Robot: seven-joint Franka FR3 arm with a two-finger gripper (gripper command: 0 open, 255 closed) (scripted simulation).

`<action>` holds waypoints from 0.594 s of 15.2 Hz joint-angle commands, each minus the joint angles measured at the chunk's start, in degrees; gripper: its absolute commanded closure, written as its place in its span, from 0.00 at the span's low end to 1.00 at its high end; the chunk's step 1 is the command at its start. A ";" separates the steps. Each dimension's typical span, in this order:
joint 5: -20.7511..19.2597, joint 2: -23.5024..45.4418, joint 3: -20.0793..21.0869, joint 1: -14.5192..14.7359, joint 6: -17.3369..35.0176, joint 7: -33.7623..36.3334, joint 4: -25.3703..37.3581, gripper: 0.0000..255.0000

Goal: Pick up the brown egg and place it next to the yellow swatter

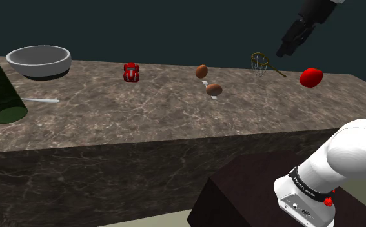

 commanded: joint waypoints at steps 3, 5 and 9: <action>-0.89 4.21 -0.11 0.33 2.53 -1.42 0.99 0.00; -1.74 8.52 -0.19 0.63 4.90 -2.76 2.27 0.00; -3.39 17.35 -0.25 1.12 9.05 -5.20 5.68 0.00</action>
